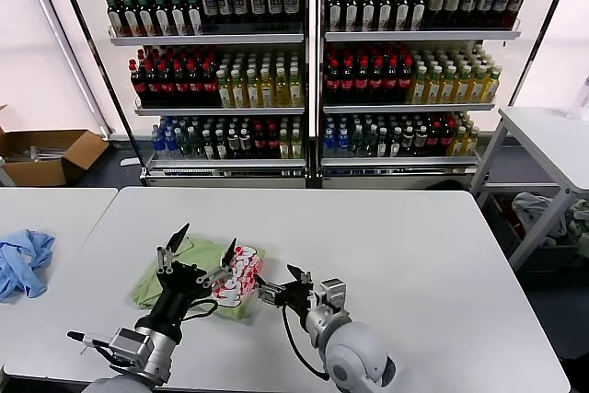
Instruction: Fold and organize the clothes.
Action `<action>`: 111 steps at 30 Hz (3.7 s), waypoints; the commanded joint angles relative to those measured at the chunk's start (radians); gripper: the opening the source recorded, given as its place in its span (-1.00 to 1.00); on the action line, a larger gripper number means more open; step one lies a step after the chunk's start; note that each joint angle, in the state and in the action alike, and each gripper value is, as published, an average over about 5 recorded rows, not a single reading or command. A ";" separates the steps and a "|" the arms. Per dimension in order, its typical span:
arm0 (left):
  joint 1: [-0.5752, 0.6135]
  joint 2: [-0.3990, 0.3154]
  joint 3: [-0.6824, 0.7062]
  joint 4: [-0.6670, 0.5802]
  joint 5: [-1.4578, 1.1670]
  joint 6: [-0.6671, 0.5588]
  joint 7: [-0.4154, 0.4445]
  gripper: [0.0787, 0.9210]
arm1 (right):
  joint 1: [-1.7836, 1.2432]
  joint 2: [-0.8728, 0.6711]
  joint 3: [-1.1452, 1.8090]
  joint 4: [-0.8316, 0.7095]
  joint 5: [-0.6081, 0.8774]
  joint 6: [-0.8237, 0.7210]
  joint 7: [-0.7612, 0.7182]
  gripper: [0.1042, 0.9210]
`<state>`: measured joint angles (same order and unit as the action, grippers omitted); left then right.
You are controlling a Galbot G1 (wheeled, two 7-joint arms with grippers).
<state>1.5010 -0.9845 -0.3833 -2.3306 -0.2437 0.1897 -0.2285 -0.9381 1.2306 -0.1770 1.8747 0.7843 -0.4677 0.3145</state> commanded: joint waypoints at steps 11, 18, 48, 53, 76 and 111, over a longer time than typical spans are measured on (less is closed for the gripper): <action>0.036 -0.018 -0.021 -0.005 0.006 -0.009 0.027 0.77 | 0.101 0.177 -0.036 -0.312 0.034 -0.019 -0.115 0.27; 0.035 -0.023 -0.015 0.000 0.005 -0.010 0.027 0.77 | 0.103 0.155 -0.034 -0.298 0.033 0.012 -0.115 -0.22; 0.034 -0.030 0.012 0.030 -0.001 -0.015 0.010 0.77 | -0.049 -0.348 0.342 -0.073 -0.162 0.098 -0.182 -0.89; 0.045 -0.029 0.006 0.028 -0.001 -0.018 0.010 0.77 | -0.050 -0.356 0.383 -0.060 -0.254 0.096 -0.186 -0.60; 0.047 0.022 -0.002 0.107 -0.095 -0.080 -0.027 0.77 | -1.029 -0.226 0.893 0.452 -0.470 0.571 0.258 0.75; 0.139 0.025 -0.023 0.111 -0.104 -0.192 -0.089 0.77 | -1.147 -0.216 0.823 0.390 -0.512 0.900 0.109 0.76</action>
<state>1.6339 -0.9591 -0.4053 -2.2240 -0.3456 0.0091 -0.3124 -2.0558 1.0106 0.6432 2.2615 0.2666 0.3916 0.4468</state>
